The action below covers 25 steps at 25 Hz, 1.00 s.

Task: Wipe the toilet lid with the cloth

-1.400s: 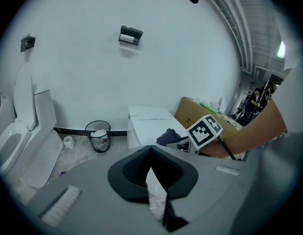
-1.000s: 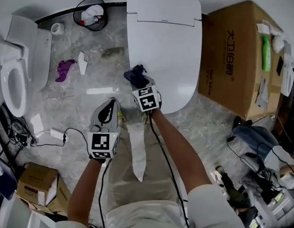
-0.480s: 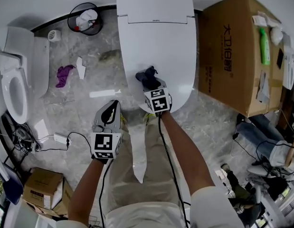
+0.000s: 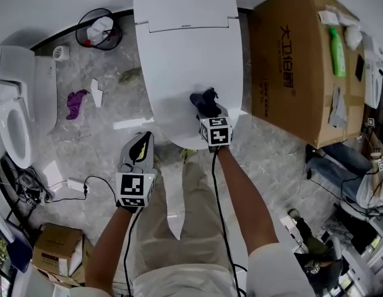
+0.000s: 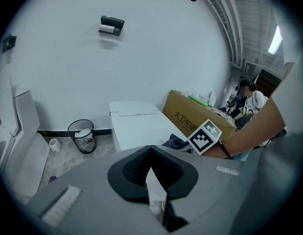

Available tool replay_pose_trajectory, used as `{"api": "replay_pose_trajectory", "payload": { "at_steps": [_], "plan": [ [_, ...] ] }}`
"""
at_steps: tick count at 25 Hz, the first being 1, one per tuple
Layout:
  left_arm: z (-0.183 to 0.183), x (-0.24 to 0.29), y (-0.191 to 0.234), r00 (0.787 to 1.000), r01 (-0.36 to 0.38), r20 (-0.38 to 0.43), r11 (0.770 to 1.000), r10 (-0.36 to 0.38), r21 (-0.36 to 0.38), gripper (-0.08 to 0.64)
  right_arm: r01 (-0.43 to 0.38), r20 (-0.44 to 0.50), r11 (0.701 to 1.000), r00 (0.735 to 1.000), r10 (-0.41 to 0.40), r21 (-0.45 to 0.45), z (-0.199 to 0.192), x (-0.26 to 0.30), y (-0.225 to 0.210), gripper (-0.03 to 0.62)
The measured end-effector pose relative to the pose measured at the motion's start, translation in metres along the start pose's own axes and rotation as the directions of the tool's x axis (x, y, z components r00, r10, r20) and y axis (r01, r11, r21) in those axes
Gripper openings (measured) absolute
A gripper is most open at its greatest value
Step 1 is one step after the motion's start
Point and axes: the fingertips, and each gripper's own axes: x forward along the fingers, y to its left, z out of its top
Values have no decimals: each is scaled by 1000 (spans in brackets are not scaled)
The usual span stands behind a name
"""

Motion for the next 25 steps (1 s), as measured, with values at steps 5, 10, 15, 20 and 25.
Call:
{"api": "replay_pose_trajectory", "payload": {
  "at_steps": [5,10,15,20,25],
  "plan": [
    [-1,8,-9,1000,4,-12,1000,-4,12,2,32,0,999,999,-32,31,-9,-9,-31,150],
    [0,13,-17,1000,21,-15,1000,-21,20,2,64,-5,997,998,-64,45,-17,-18,-52,150],
    [1,17,-24,999,29,-19,999,-29,25,2,91,-9,994,996,-90,68,-24,-24,-71,150],
    [3,15,-29,999,42,-18,999,-42,35,2,120,-6,989,993,-120,84,-30,-32,-89,150],
    [0,14,-26,999,34,-23,999,-33,41,2,152,-13,981,988,-151,119,-38,-38,-104,152]
  ]
}}
